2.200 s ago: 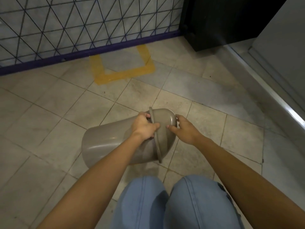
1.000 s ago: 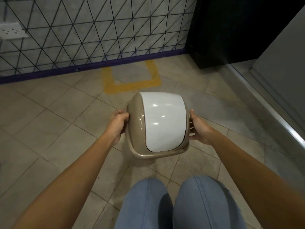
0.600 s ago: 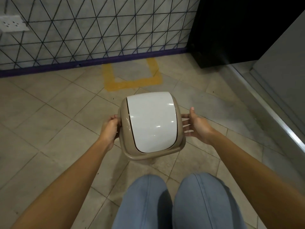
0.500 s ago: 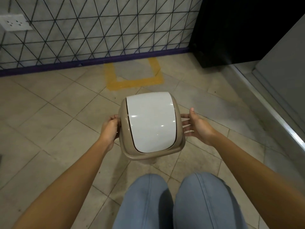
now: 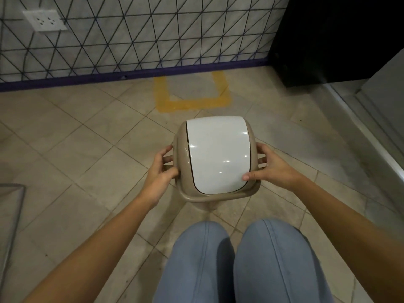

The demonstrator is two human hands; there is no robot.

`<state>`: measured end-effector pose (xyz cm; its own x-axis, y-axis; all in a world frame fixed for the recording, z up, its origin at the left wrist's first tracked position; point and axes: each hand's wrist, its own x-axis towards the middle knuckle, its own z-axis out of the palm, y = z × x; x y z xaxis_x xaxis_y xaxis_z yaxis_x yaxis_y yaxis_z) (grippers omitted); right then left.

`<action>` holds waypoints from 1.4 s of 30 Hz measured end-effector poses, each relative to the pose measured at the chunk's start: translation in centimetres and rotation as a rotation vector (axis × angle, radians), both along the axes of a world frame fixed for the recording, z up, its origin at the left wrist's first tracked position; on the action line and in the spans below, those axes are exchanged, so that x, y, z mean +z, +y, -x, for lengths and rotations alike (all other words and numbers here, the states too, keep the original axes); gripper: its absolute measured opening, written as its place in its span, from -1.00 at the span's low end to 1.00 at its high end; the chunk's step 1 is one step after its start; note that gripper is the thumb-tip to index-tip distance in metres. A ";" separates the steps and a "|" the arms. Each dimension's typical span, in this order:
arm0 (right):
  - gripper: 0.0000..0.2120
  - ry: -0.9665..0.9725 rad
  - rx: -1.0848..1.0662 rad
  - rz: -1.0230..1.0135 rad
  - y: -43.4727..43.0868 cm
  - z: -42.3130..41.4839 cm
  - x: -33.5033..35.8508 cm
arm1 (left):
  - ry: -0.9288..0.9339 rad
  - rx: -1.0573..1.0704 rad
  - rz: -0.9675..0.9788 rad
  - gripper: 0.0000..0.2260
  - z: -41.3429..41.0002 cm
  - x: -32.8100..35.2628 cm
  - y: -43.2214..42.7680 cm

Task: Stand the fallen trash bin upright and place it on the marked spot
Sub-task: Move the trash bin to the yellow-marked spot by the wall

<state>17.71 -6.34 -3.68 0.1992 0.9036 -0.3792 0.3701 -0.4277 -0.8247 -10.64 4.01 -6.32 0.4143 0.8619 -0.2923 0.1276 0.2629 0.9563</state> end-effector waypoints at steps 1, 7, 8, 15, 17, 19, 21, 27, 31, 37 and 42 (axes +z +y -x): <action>0.15 -0.034 0.018 0.011 0.0 0.0 -0.1 | -0.007 -0.057 -0.022 -0.35 0.3 0.0 -0.3; 0.25 -0.150 0.095 0.047 -0.2 0.1 -0.5 | 0.100 -0.307 -0.102 -0.08 1.2 0.0 -1.3; 0.25 -0.153 0.096 0.047 -0.2 0.0 -0.5 | 0.099 -0.324 -0.106 -0.05 1.2 0.1 -1.1; 0.21 -0.205 0.061 0.031 0.1 -0.1 -0.4 | 0.097 -0.316 -0.104 -0.04 0.3 0.1 -0.3; 0.21 -0.209 0.053 0.023 0.4 0.0 -0.4 | 0.092 -0.319 -0.114 -0.05 0.2 -0.1 0.3; 0.18 -0.206 0.033 0.005 0.7 0.1 -0.4 | 0.099 -0.303 -0.130 -0.06 0.0 -0.1 0.8; 0.13 -0.204 -0.003 -0.027 1.1 0.4 -0.5 | 0.106 -0.244 -0.133 -0.09 -0.4 -0.2 1.0; 0.04 -0.281 -0.079 -0.088 2.5 1.2 -1.2 | 0.260 -0.078 -0.290 -0.14 -2.0 -0.3 1.2; 0.00 -0.306 -0.104 -0.112 3.1 1.3 -1.4 | 0.269 -0.032 -0.310 -0.09 -2.8 0.0 1.3; -0.04 -0.357 -0.079 -0.128 4.1 0.7 -1.2 | 0.330 -0.050 -0.361 -0.10 -3.8 0.4 2.8; -0.04 -0.364 -0.035 -0.159 5.2 0.1 -0.6 | 0.393 -0.004 -0.413 -0.16 -5.0 0.8 4.0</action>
<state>17.60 -1.10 -4.31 0.3266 0.9356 -0.1339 0.6378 -0.3227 -0.6994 -5.65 8.01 -5.51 0.3459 0.9361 -0.0642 0.4944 -0.1237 0.8604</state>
